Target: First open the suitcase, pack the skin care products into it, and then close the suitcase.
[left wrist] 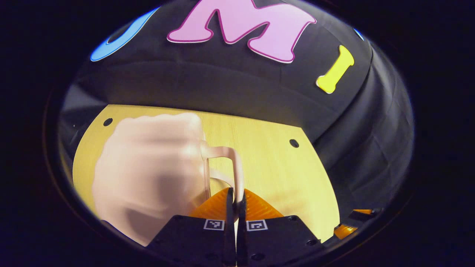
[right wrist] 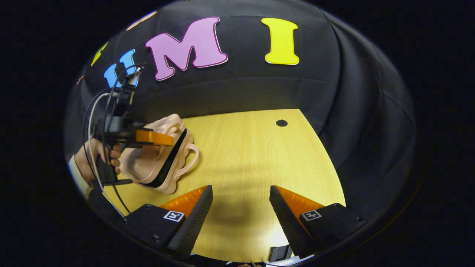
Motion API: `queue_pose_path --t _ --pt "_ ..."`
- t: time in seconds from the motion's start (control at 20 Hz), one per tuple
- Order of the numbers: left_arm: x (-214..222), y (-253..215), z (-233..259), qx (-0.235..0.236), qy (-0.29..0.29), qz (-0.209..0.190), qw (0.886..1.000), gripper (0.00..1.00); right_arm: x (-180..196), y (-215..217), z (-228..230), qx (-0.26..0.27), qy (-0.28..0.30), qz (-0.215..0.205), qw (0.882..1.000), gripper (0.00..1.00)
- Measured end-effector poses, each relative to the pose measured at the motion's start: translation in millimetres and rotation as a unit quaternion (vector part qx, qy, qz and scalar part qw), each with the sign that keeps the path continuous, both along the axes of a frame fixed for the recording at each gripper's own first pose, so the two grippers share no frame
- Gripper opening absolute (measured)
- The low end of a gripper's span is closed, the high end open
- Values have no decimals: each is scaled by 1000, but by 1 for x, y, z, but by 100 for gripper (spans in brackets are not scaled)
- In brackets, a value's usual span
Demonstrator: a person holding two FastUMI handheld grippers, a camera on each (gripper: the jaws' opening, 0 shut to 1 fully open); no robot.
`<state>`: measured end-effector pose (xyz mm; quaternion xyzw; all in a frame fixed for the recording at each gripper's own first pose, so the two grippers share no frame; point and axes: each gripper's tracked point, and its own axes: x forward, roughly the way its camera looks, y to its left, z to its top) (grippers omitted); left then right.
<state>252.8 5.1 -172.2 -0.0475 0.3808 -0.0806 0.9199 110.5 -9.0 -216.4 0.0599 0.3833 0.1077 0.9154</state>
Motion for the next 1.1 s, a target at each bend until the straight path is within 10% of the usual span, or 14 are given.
queue_pose_path --t 0.3,0.45,1.1 --pt "0 -11 -2 5 -20 10 1000 28 4 -4 7 11 -7 -7 1000 98" --pt "-19 -28 38 -39 -70 -2 997 96 -2 -2 12 2 -10 -21 1000 98" --pt "-231 96 191 58 -334 72 938 96 -87 66 46 -3 -65 -50 997 97"
